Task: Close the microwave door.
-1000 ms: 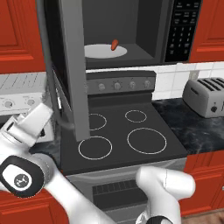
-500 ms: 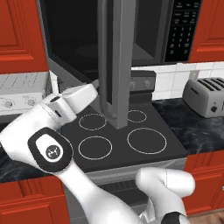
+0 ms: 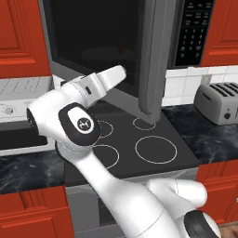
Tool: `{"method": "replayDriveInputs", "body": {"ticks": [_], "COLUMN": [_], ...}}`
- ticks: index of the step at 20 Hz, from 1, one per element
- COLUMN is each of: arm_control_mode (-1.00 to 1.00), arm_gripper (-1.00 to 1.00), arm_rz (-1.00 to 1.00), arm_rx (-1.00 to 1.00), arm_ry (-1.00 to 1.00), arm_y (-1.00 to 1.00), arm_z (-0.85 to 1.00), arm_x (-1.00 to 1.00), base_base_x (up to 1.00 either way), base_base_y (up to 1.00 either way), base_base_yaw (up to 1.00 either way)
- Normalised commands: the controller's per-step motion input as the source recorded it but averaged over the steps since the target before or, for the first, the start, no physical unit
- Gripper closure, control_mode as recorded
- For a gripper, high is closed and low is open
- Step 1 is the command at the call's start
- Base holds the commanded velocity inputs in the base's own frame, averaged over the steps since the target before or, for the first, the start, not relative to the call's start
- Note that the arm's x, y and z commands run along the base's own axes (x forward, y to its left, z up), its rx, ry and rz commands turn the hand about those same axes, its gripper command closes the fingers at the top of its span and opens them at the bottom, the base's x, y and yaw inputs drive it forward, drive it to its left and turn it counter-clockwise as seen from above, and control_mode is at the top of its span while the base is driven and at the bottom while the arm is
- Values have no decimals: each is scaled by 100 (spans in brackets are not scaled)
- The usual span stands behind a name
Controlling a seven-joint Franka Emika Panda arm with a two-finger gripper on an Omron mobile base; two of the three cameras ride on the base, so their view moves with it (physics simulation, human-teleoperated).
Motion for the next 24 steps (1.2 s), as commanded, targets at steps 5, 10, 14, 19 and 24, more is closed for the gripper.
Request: {"method": "replayDriveInputs", "body": {"ticks": [5,10,14,19,24], "arm_control_mode": [-100,-100,-100,-100,-100], "arm_gripper": [-100,-100,-100,-100,-100], "arm_rz": [8,13,20,21,23], "arm_rx": [4,4,4,1,0], "arm_ry": [16,18,20,22,22], "arm_y": [-26,-21,-22,-19,-6], "arm_z": [5,1,4,8,8], "arm_x": [86,94,94,89,79], "base_base_x": [0,0,0,0,0], "base_base_y": [0,0,0,0,0], "base_base_yaw": [0,0,0,0,0]}}
